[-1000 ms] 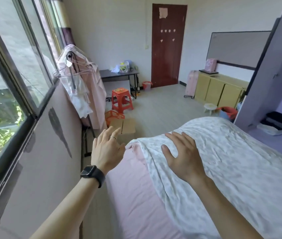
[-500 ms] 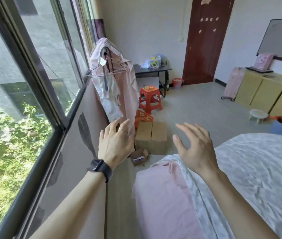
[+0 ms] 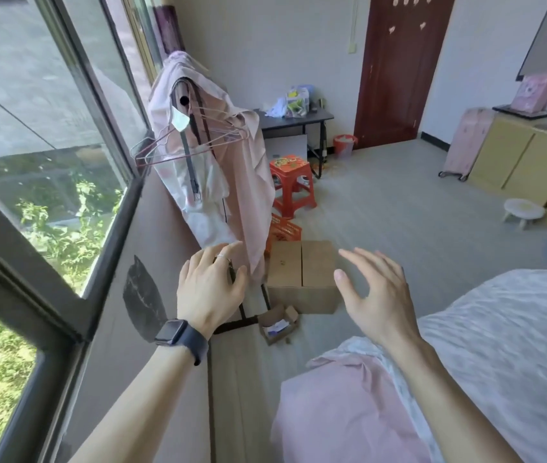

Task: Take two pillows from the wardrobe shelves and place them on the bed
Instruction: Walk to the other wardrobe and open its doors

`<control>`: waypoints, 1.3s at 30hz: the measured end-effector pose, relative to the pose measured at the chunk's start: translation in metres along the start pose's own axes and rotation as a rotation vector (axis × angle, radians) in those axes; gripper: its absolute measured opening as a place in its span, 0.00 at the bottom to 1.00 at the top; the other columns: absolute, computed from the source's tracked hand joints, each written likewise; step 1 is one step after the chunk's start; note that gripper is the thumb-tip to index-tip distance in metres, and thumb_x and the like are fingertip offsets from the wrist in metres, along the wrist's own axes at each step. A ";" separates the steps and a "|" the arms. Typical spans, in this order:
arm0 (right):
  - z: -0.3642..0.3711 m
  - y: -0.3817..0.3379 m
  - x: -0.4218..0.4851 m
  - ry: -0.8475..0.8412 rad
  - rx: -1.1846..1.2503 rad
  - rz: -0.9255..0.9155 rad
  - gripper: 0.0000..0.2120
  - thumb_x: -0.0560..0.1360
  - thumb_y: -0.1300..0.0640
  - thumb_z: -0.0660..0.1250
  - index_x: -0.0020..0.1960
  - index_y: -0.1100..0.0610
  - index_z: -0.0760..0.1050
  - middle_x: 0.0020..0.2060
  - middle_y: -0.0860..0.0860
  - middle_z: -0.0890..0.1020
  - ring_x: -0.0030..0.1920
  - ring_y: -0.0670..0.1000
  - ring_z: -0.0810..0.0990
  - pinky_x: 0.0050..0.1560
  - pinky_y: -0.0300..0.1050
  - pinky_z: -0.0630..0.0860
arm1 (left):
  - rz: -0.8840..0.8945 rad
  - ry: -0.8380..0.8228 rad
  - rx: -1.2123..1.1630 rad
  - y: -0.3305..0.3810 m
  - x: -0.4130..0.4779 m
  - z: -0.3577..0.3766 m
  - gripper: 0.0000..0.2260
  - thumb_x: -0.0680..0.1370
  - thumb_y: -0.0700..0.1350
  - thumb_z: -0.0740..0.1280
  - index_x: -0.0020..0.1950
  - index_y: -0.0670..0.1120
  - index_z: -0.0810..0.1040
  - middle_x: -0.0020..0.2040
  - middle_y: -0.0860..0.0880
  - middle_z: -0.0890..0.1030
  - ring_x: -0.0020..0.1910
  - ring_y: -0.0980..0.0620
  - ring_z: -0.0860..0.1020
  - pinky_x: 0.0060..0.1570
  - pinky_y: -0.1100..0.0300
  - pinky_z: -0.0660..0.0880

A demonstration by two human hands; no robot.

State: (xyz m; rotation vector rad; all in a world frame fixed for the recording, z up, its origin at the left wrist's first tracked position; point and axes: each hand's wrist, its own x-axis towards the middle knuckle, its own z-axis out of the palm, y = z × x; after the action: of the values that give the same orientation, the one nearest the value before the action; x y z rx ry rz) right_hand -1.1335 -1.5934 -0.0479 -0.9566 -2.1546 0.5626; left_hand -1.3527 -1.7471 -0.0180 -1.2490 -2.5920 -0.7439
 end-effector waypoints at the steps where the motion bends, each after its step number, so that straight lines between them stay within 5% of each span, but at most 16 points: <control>1: 0.011 0.004 0.016 -0.014 -0.012 0.013 0.23 0.77 0.39 0.60 0.68 0.45 0.78 0.69 0.48 0.78 0.73 0.57 0.68 0.73 0.56 0.66 | -0.009 -0.012 -0.007 -0.006 0.019 0.009 0.20 0.79 0.52 0.64 0.71 0.56 0.74 0.69 0.52 0.76 0.70 0.45 0.70 0.69 0.49 0.65; 9: 0.090 0.037 0.130 0.002 -0.112 0.095 0.24 0.77 0.38 0.58 0.67 0.45 0.78 0.66 0.48 0.80 0.71 0.56 0.72 0.71 0.55 0.69 | 0.067 -0.117 -0.074 -0.039 0.181 0.087 0.21 0.78 0.50 0.63 0.71 0.56 0.75 0.68 0.51 0.77 0.68 0.44 0.71 0.67 0.47 0.68; 18: 0.132 0.079 0.242 0.259 -0.231 0.327 0.19 0.79 0.43 0.64 0.66 0.49 0.79 0.63 0.48 0.82 0.67 0.57 0.75 0.68 0.55 0.71 | 0.425 -0.286 -0.166 0.007 0.380 0.190 0.19 0.80 0.56 0.61 0.72 0.58 0.73 0.69 0.52 0.75 0.68 0.45 0.71 0.67 0.48 0.67; 21: 0.124 0.091 0.258 0.317 -0.305 0.415 0.17 0.78 0.49 0.70 0.66 0.51 0.80 0.63 0.49 0.82 0.68 0.58 0.75 0.69 0.55 0.70 | 0.538 -0.336 -0.223 0.045 0.420 0.217 0.19 0.80 0.59 0.60 0.71 0.59 0.73 0.67 0.52 0.76 0.68 0.44 0.71 0.66 0.47 0.68; 28: 0.074 0.132 0.317 0.470 -0.444 0.594 0.17 0.79 0.47 0.68 0.67 0.47 0.78 0.65 0.46 0.80 0.71 0.56 0.70 0.70 0.51 0.68 | 0.729 -0.425 -0.384 0.156 0.482 0.268 0.19 0.80 0.57 0.61 0.71 0.59 0.73 0.69 0.54 0.75 0.67 0.45 0.71 0.66 0.49 0.67; 39: -0.027 0.272 0.442 0.651 -0.502 0.652 0.18 0.79 0.47 0.68 0.68 0.47 0.78 0.65 0.45 0.80 0.69 0.56 0.72 0.70 0.52 0.69 | 0.917 -0.437 -0.468 0.367 0.595 0.360 0.19 0.81 0.56 0.61 0.72 0.59 0.72 0.70 0.56 0.74 0.69 0.49 0.69 0.68 0.50 0.67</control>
State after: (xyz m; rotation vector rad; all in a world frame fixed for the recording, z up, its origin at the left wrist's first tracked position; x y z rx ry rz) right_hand -1.1996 -1.0790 -0.0121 -1.8426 -1.3825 -0.0422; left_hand -1.4254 -0.9649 0.0165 -2.6849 -1.7271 -0.9380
